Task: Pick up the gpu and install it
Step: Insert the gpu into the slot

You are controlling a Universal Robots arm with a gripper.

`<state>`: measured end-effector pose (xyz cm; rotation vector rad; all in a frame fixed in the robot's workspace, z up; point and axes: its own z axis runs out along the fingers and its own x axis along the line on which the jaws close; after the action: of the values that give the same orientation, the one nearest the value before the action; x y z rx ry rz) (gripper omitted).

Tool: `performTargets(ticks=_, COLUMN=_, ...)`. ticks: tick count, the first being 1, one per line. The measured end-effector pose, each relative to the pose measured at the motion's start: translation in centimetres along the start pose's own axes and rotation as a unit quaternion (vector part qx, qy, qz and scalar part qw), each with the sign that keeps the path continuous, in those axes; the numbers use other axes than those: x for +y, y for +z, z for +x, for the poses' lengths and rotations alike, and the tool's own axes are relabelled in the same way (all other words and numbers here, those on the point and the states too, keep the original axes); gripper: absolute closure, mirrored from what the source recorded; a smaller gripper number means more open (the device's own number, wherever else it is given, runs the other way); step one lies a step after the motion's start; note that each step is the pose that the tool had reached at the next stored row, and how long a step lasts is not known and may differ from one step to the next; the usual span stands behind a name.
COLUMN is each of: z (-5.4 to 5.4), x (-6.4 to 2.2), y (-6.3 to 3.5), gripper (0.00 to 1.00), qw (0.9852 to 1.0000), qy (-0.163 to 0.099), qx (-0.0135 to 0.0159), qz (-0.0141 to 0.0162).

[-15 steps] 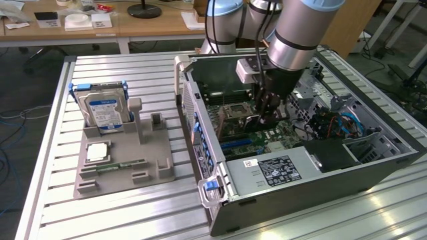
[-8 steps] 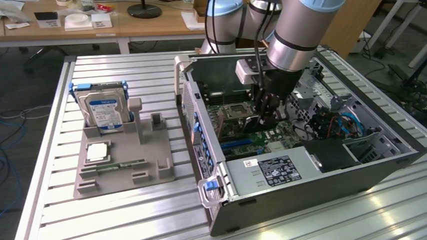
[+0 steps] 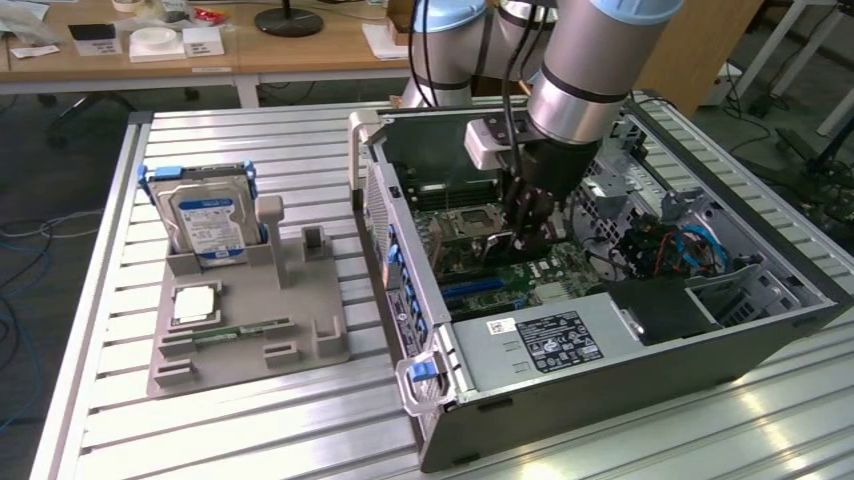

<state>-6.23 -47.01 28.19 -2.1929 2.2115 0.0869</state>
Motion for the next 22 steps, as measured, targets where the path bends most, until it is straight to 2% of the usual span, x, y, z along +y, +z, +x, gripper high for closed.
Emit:
performTargets(ticks=12, z=0.02, x=0.04, y=0.33, gripper=0.73, qw=1.0, qy=0.0, qx=-0.0003, qz=0.0005)
performTargets(ticks=17, z=0.05, x=0.44, y=0.53, gripper=0.73, qw=1.0, qy=0.0, qx=-0.0003, qz=0.001)
performTargets(ticks=22, z=0.07, x=0.43, y=0.79, gripper=0.73, qw=1.0, qy=0.0, qx=-0.0002, qz=0.0011)
